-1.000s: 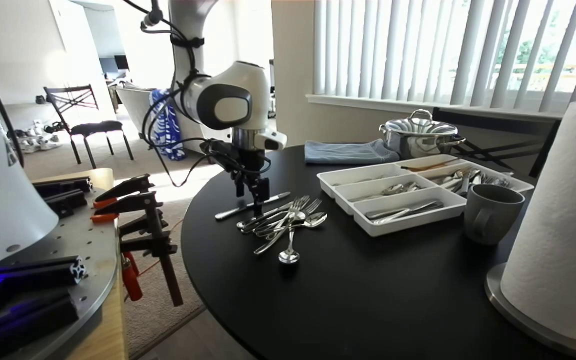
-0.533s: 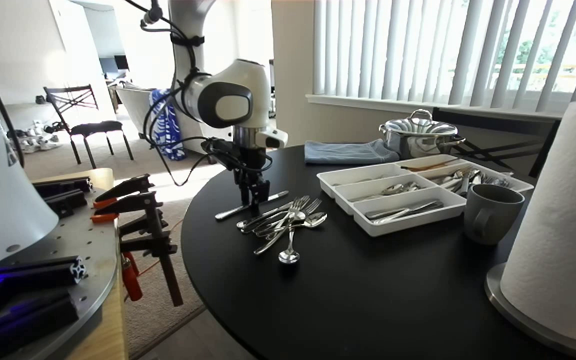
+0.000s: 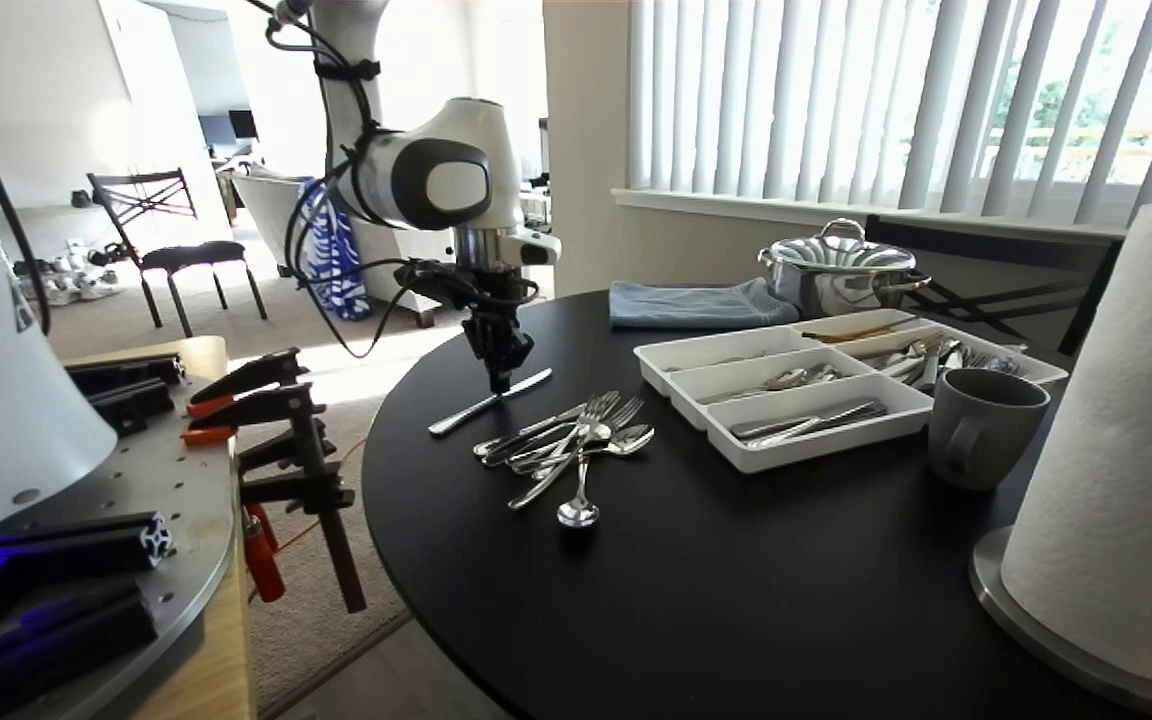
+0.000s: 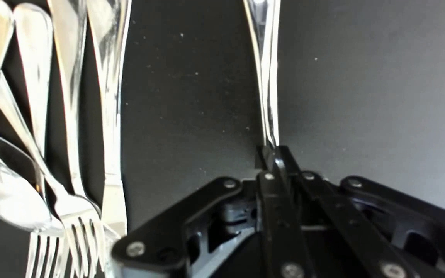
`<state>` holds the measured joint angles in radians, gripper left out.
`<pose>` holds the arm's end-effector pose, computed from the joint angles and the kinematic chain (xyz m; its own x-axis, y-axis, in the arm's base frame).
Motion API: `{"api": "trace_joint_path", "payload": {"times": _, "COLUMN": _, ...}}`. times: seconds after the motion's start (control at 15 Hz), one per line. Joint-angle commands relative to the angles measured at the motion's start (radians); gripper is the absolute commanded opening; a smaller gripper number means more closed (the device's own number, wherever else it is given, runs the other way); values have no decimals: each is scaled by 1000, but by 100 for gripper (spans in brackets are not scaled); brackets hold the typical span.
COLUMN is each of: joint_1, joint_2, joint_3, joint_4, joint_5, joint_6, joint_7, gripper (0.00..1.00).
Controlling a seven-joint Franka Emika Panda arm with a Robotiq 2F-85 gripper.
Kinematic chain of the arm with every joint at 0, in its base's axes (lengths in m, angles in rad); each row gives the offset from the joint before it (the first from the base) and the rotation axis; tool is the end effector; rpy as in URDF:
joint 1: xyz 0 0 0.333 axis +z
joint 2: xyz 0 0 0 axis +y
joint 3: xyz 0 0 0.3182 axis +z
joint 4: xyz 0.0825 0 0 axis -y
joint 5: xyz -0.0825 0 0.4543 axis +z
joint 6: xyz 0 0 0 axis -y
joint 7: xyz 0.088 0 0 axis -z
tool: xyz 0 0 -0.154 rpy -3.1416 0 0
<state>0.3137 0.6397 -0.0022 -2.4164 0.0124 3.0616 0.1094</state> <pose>0.4439 0.1416 -0.0601 0.9820 0.1890 0.0055 0.1890 -0.9820 -0.0003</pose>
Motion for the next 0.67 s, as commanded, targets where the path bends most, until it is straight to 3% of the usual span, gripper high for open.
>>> {"api": "trace_joint_path", "payload": {"times": 0.0, "joint_1": 92, "joint_2": -58, "joint_3": -69, "joint_4": -20, "joint_5": -18, "joint_6": -45, "joint_7": 41, "gripper": 1}}
{"api": "trace_joint_path", "payload": {"times": 0.2, "joint_1": 134, "joint_2": -74, "joint_3": -111, "joint_4": -20, "joint_5": -25, "joint_6": -52, "joint_7": 53, "gripper": 0}}
{"api": "trace_joint_path", "payload": {"times": 0.33, "joint_1": 126, "joint_2": -82, "joint_3": -112, "joint_4": -31, "joint_5": -29, "joint_6": -52, "joint_7": 43, "gripper": 0}}
{"api": "trace_joint_path", "payload": {"times": 0.4, "joint_1": 109, "joint_2": -88, "joint_3": -98, "joint_4": -38, "joint_5": -39, "joint_6": -63, "joint_7": 19, "gripper": 26}}
{"api": "trace_joint_path", "payload": {"times": 0.47, "joint_1": 80, "joint_2": -92, "joint_3": -70, "joint_4": -42, "joint_5": -60, "joint_6": -75, "joint_7": -22, "gripper": 27}}
{"api": "trace_joint_path", "payload": {"times": 0.6, "joint_1": 83, "joint_2": -85, "joint_3": -72, "joint_4": -43, "joint_5": -113, "joint_6": -106, "joint_7": -53, "gripper": 38}}
